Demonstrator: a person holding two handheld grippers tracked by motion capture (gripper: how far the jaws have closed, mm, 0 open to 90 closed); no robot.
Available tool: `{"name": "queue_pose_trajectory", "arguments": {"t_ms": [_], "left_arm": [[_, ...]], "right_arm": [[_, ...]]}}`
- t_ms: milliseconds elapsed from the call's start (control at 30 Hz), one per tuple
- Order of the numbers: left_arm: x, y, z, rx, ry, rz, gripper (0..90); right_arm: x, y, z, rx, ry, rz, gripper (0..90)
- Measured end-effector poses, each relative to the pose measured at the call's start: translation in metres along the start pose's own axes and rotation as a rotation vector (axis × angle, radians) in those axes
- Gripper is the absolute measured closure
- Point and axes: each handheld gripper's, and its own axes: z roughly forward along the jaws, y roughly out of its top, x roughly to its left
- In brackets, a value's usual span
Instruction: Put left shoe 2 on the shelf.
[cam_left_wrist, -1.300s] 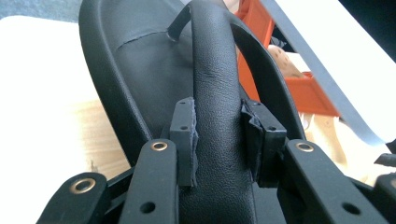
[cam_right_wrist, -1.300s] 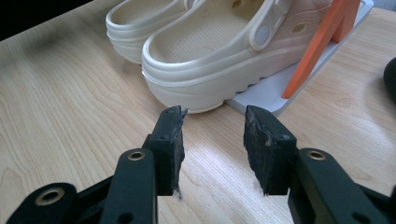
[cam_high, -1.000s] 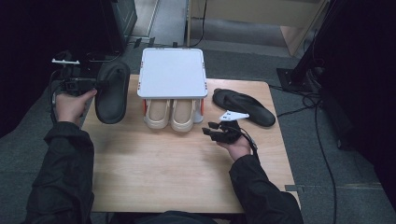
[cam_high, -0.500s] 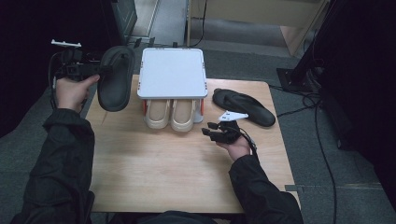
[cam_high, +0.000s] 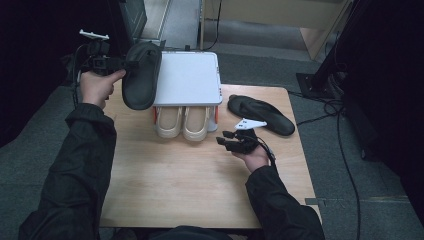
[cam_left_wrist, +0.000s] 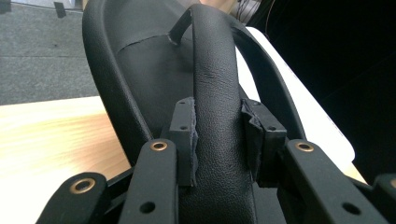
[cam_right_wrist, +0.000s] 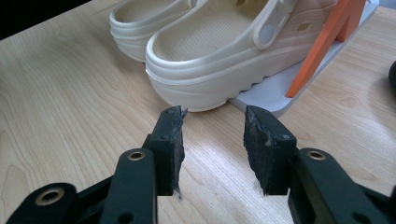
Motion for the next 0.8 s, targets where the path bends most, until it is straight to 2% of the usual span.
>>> {"name": "queue_pose_trajectory", "arguments": {"t_ms": [167,333,367,533,800], "left_arm": [[-0.009,0.008,0.01,0.012,0.002,0.008,67.7],[-0.018,0.017,0.02,0.032,0.024,0.027,67.7],[-0.021,0.021,0.024,0.032,0.016,0.024,67.7],[-0.026,0.025,0.037,0.038,0.0,0.021,67.7],[-0.033,0.023,0.057,0.053,0.001,0.024,67.6]], "right_arm": [[0.0,0.0,0.0,0.004,0.002,-0.006,58.0],[0.0,0.0,-0.001,0.002,0.001,-0.011,58.0],[0.0,0.0,-0.001,0.003,0.003,-0.012,58.0],[0.0,0.0,-0.002,0.0,0.003,-0.008,58.0],[0.0,-0.002,-0.005,0.0,-0.002,-0.008,58.0]]}}
